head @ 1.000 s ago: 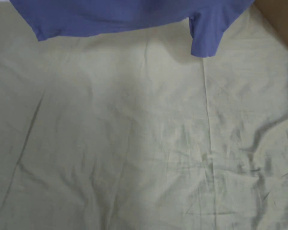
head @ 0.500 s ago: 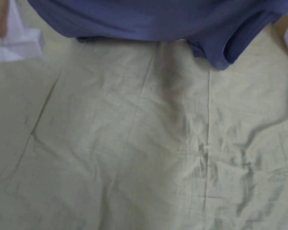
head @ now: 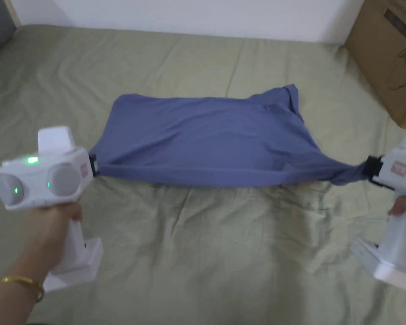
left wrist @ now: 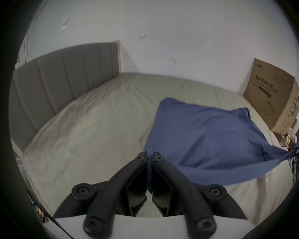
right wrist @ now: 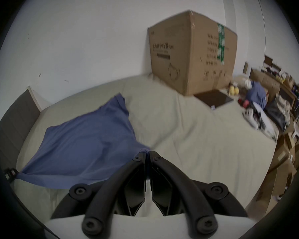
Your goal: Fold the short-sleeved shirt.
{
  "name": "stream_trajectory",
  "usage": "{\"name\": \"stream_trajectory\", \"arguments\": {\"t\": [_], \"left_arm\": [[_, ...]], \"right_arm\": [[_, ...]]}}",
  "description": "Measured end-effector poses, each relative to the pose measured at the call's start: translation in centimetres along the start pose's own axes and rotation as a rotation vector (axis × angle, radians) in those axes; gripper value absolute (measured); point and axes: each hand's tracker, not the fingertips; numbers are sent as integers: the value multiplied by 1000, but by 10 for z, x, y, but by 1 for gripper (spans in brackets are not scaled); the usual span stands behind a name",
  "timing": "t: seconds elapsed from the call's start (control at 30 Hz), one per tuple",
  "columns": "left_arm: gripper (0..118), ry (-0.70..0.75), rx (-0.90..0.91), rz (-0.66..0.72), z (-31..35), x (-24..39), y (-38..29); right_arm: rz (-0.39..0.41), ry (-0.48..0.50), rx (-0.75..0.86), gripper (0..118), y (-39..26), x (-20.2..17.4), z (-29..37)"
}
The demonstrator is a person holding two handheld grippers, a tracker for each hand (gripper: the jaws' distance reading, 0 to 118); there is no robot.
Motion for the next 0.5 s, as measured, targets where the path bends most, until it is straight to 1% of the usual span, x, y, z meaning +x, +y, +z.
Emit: {"name": "stream_trajectory", "arguments": {"t": [0.07, 0.2, 0.3, 0.43, 0.5], "left_arm": [[0, 2, -35, -6, 15, -8, -26], [0, 13, -61, -12, 47, -27, -65], [0, 10, -104, 32, 65, -43, -83], [0, 40, -154, 127, 76, -56, -104], [0, 56, -185, 130, 77, -60, -108]], "right_arm": [[-31, 24, -20, 2, -23, 18, 11], [-35, 54, -57, 2, -59, 48, 38], [-62, 103, -100, 2, -87, 67, 58], [-21, 102, -148, 2, -126, 77, 78], [0, 101, -183, 2, -142, 78, 82]]}}
